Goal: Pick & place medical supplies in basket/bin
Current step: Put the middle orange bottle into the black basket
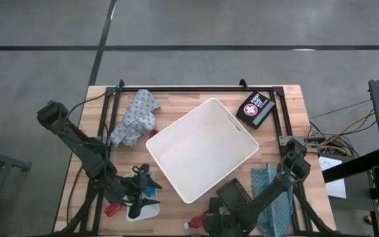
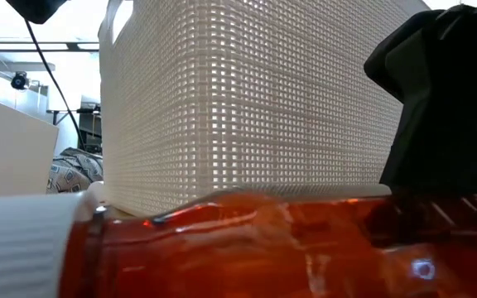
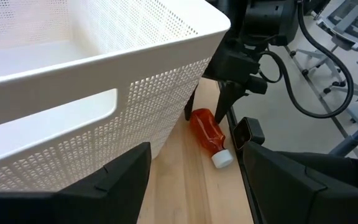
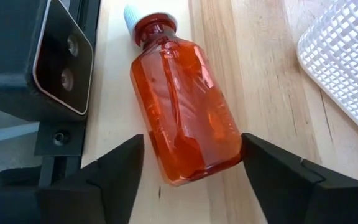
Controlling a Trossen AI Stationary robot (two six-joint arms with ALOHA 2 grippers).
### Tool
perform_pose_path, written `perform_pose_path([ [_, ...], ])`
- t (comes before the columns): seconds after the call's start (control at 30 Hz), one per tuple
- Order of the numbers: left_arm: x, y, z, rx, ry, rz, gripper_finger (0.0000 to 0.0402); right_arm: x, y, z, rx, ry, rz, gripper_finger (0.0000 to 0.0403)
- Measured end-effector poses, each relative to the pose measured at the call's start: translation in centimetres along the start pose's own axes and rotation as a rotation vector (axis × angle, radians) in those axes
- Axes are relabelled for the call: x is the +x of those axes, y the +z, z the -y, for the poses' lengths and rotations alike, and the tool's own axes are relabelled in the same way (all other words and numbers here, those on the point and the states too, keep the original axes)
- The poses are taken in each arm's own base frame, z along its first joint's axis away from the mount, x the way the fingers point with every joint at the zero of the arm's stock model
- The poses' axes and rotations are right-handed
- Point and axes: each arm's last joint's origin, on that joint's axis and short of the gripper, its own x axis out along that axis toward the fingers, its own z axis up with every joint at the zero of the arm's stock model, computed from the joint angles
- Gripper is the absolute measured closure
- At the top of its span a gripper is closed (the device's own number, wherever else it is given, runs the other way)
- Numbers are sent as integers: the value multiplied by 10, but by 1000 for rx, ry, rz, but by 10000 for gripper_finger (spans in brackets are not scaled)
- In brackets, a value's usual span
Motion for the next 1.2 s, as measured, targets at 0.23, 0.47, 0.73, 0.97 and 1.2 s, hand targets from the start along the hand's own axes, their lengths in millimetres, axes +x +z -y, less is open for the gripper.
perform_pose_path([
  [0.23, 0, 0, 0, 0, 0, 0, 141, 0, 0, 0, -4, -5, 2, 188],
  [0.47, 0, 0, 0, 0, 0, 0, 140, 0, 0, 0, -4, -6, 4, 194],
  [0.73, 0, 0, 0, 0, 0, 0, 141, -1, 0, 0, -4, -6, 4, 209],
  [0.97, 0, 0, 0, 0, 0, 0, 141, -1, 0, 0, -4, -6, 4, 214],
  [1.2, 0, 0, 0, 0, 0, 0, 140, -1, 0, 0, -4, -6, 3, 215],
])
